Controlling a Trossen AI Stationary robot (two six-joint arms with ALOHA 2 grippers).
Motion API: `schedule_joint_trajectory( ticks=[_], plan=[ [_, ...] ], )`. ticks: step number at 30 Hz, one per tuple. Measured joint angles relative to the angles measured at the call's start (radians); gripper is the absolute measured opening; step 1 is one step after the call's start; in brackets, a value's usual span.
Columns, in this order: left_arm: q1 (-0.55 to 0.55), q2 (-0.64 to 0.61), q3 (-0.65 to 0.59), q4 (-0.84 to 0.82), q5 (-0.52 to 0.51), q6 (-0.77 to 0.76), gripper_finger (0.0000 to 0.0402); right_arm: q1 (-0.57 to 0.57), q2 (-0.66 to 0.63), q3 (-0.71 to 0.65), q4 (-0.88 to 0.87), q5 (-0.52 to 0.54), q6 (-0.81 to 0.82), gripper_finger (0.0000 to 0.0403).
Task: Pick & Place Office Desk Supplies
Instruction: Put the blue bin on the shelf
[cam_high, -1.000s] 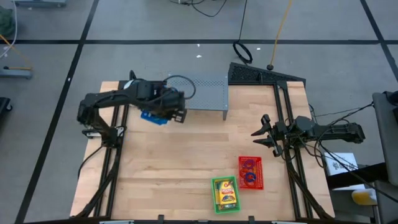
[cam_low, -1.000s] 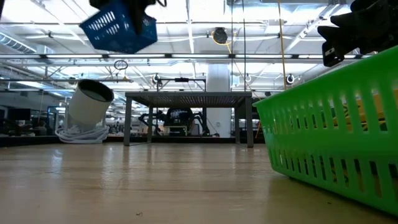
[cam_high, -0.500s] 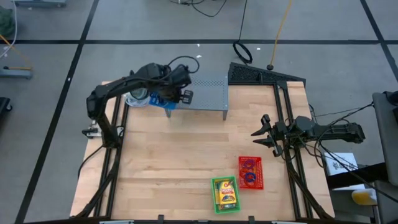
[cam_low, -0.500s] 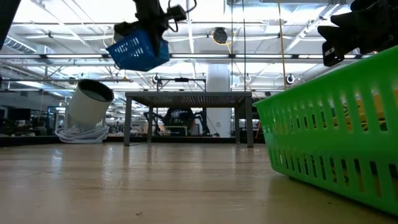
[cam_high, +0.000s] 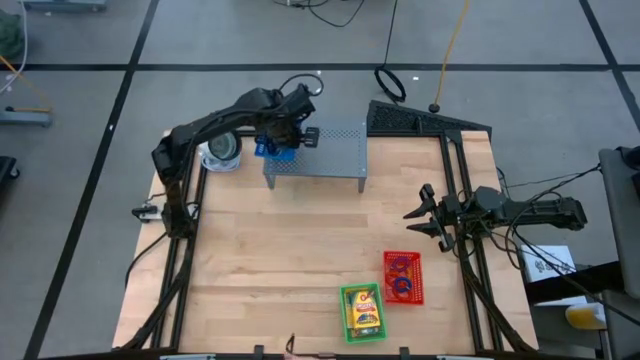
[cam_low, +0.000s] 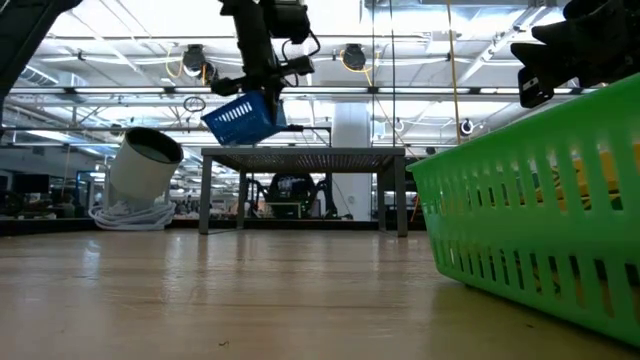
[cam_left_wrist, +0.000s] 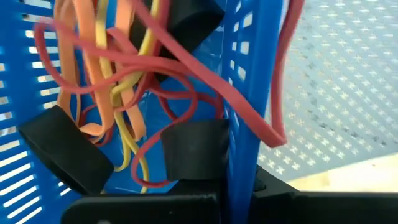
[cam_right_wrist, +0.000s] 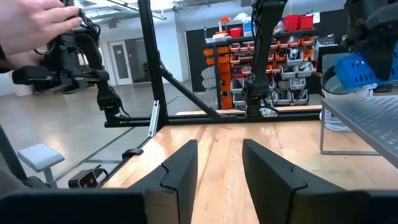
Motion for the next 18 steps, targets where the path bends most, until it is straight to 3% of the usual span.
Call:
schedule_joint_trajectory(
  ticks=[18],
  plan=[
    [0.023, 0.033, 0.000, 0.001, 0.047, -0.073, 0.0005, 0.000, 0.000, 0.000, -0.003, 0.002, 0.002, 0.0116]
  ],
)
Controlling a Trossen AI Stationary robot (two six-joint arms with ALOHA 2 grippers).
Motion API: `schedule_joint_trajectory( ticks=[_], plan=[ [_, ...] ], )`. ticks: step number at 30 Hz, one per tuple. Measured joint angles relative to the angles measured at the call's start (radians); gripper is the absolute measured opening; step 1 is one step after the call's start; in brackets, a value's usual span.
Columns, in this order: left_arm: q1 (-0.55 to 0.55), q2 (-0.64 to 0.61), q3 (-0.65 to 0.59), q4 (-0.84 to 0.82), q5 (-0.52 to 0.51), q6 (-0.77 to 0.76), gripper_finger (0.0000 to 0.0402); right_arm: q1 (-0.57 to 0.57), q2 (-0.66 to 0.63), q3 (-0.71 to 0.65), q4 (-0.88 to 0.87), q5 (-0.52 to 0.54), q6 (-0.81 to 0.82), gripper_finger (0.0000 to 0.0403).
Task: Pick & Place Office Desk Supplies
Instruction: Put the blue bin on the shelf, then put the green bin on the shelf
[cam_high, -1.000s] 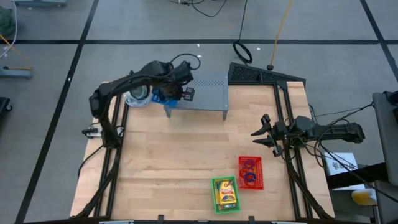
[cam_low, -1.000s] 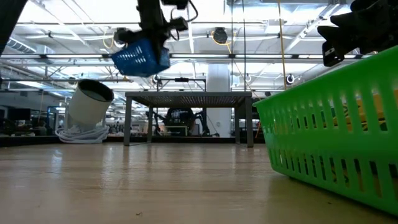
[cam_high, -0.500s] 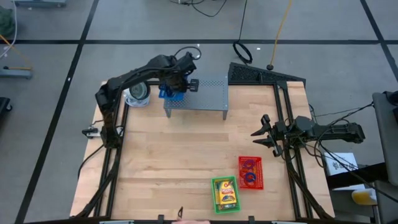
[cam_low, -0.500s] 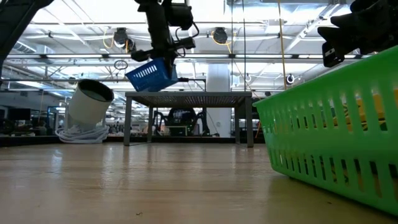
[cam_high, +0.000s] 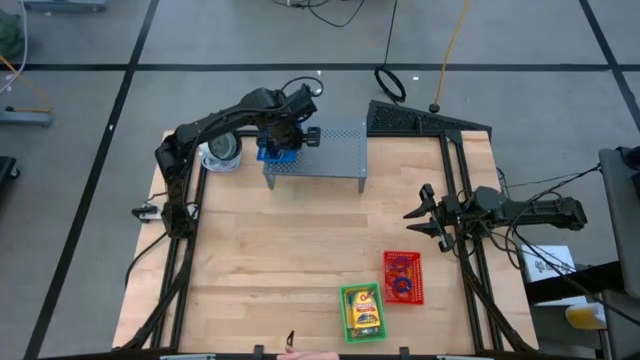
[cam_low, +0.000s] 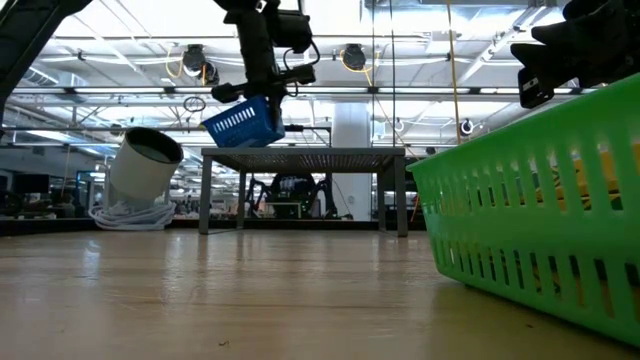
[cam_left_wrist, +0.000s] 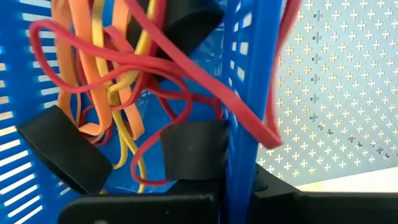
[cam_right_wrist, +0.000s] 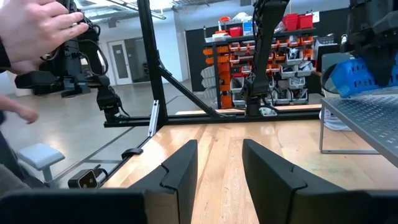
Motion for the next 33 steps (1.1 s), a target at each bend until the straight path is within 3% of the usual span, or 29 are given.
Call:
schedule_joint_trajectory(
  ticks=[14, 33],
  plan=[
    [0.006, -0.001, 0.000, 0.011, 0.025, -0.016, 0.0079, 0.000, 0.000, 0.000, 0.000, 0.000, 0.000, 0.0116],
    [0.006, -0.001, 0.000, 0.051, 0.042, 0.029, 0.0140, 0.000, 0.000, 0.000, 0.000, 0.000, 0.000, 0.0116]
  ],
)
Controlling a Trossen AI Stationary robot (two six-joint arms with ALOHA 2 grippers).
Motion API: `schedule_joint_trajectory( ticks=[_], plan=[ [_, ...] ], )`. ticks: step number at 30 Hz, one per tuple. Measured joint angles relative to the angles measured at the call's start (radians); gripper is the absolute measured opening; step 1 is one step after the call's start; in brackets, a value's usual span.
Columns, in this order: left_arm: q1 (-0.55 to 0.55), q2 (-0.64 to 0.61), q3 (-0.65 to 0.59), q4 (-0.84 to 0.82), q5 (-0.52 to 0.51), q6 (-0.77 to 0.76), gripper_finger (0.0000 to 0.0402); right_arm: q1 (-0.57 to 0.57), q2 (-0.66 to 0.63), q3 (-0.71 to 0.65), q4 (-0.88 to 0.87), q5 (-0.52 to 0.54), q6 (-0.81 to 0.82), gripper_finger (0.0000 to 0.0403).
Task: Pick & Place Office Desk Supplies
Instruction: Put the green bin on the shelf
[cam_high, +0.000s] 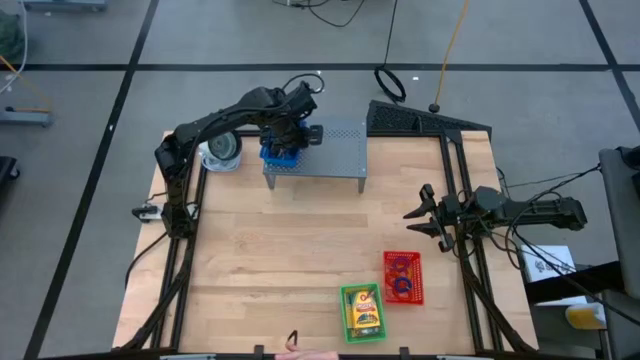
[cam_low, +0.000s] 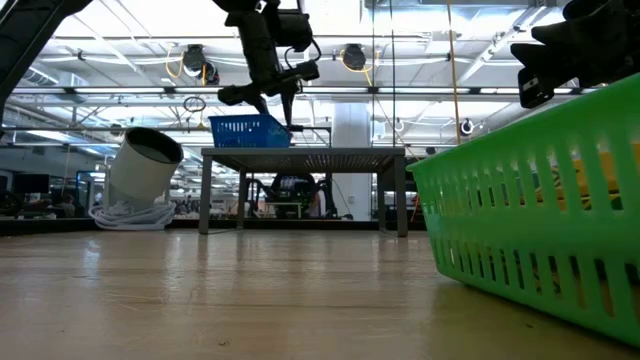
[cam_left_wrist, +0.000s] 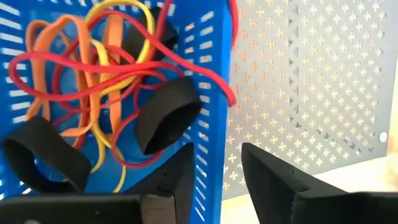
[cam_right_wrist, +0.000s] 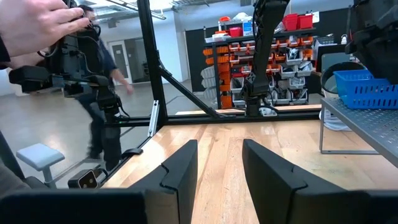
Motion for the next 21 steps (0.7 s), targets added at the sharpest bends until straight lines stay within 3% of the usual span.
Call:
schedule_joint_trajectory(
  ticks=[6, 15, 21],
  plan=[
    [-0.003, -0.011, -0.001, -0.002, 0.005, 0.031, 0.0154, 0.000, 0.000, 0.000, 0.000, 0.000, 0.000, 0.0116],
    [-0.003, -0.108, -0.001, -0.029, -0.115, 0.025, 0.0182, 0.000, 0.000, 0.000, 0.001, -0.001, 0.000, 0.0116],
    [-0.068, -0.178, -0.001, 0.073, -0.129, 0.169, 0.0193, 0.000, 0.000, 0.000, 0.001, -0.002, 0.000, 0.0116]
  ],
)
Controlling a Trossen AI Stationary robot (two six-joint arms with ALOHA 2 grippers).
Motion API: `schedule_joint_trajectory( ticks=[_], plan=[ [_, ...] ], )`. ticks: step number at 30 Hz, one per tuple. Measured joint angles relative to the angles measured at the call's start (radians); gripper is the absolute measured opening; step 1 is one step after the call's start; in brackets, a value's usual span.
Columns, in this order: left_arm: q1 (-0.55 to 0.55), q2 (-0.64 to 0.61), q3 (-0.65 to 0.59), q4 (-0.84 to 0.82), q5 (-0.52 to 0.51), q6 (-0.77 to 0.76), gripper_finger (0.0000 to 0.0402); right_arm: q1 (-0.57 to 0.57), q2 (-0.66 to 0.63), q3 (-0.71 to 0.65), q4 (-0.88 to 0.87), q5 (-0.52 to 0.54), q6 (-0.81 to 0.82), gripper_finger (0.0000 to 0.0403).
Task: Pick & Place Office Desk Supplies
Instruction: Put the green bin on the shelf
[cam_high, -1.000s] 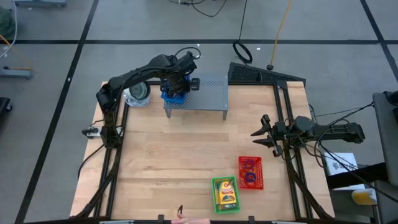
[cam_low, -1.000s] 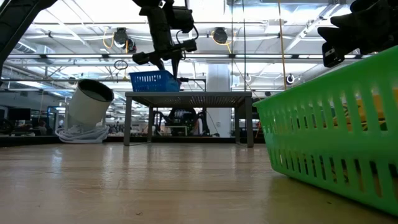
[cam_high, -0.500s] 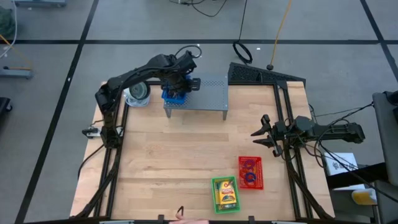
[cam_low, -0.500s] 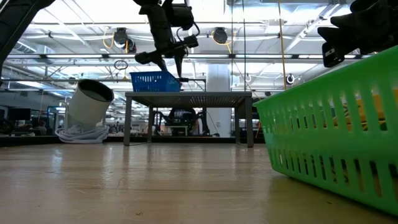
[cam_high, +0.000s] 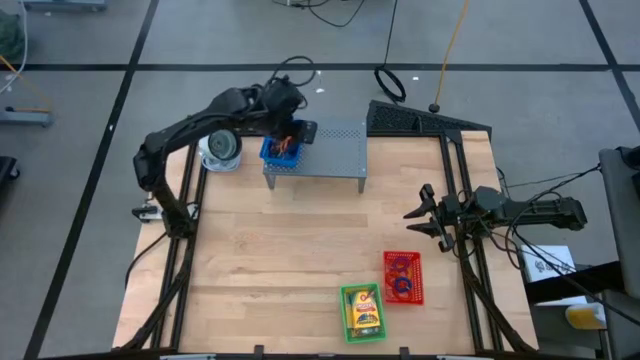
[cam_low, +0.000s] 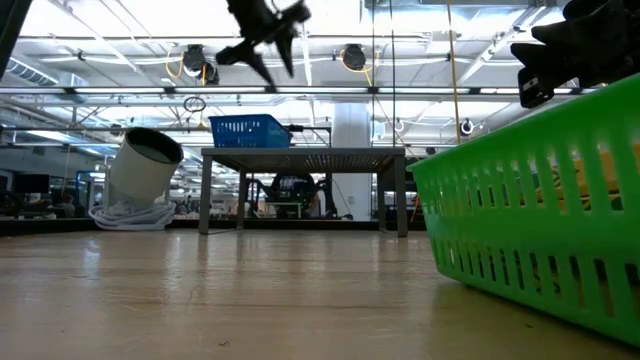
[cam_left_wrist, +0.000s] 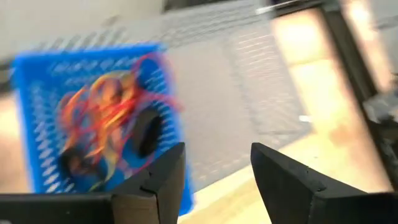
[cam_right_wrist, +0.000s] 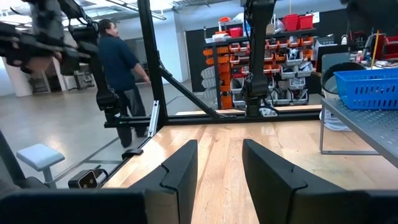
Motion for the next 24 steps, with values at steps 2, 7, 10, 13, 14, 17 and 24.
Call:
schedule_joint_trajectory(
  ticks=[2, 7, 10, 13, 14, 17, 24],
  plan=[
    [-0.036, -0.016, 0.000, 0.052, -0.024, 0.066, 0.0191, 0.000, 0.000, 0.000, 0.000, -0.001, 0.000, 0.0116],
    [-0.137, -0.030, 0.000, 0.206, -0.046, 0.224, 0.0187, 0.000, 0.000, 0.000, 0.000, -0.001, 0.004, 0.0116],
    [-0.192, -0.030, 0.000, 0.309, -0.046, 0.254, 0.0189, 0.000, 0.000, 0.000, 0.000, -0.001, 0.004, 0.0116],
    [-0.244, -0.021, 0.000, 0.402, -0.046, 0.254, 0.0188, 0.000, 0.000, 0.000, 0.000, -0.001, 0.004, 0.0116],
    [-0.260, -0.019, 0.000, 0.414, -0.046, 0.257, 0.0188, 0.000, 0.000, 0.000, 0.000, -0.001, 0.004, 0.0116],
    [-0.310, -0.004, 0.000, 0.448, -0.054, 0.279, 0.0188, 0.000, 0.000, 0.000, 0.000, -0.001, 0.004, 0.0116],
    [-0.388, 0.019, 0.000, 0.458, -0.054, 0.406, 0.0189, 0.000, 0.000, 0.000, 0.000, -0.001, 0.004, 0.0116]
  ],
)
